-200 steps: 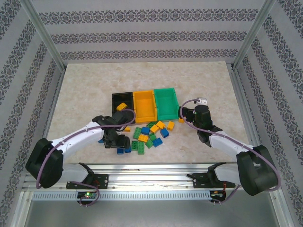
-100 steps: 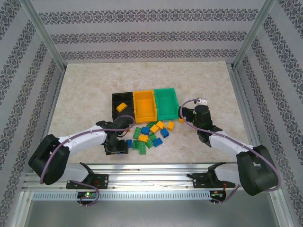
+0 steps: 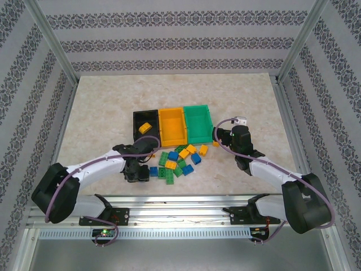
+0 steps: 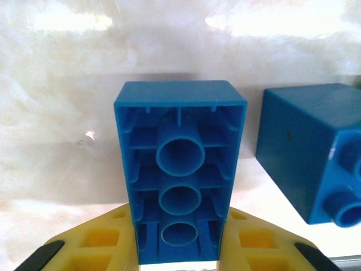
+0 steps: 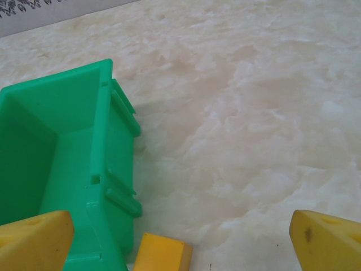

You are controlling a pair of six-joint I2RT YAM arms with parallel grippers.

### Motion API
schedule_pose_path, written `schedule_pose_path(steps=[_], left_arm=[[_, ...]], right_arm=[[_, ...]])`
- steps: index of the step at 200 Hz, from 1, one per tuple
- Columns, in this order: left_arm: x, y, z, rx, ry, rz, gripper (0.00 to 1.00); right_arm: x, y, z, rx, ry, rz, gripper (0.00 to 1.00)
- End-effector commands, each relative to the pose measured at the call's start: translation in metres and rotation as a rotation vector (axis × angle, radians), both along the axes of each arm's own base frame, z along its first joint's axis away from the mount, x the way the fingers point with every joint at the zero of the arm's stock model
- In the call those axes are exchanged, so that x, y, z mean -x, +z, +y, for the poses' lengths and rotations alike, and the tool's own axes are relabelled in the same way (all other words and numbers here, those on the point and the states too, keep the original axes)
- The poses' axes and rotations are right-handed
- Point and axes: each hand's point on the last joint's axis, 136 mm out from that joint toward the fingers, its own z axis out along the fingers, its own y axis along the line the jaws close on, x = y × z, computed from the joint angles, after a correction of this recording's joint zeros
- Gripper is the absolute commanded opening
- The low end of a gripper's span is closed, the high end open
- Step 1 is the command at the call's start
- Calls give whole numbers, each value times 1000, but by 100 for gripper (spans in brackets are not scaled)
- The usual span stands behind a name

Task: Sort the legos into containers by color
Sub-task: Pick up the lego from the middle-left of the table, then place the lego in the container.

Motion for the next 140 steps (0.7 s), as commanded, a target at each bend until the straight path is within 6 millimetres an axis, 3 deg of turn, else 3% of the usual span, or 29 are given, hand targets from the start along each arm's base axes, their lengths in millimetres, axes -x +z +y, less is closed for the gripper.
schedule_pose_path(steps=[1,24,50,83,111,140], left_arm=[[-12,21,0,-9,-13,-79,19],[-27,41,-6,2,-32,-149,18],[-65,68,-29,36,-87,-253,18],[-133,99,-86,103,-182,-349,18],[-187,107,-136,156,-251,-385,18],[-231,116,-174,177,-314,-403,19]], right_arm=[[-2,12,6,-15,13,-38,98],[-2,13,6,-17,14,-40,98],[-2,11,7,-21,16,-36,98],[-2,11,7,-22,16,-34,98],[-2,12,6,-14,12,-38,98],[-1,13,4,-5,9,-40,98]])
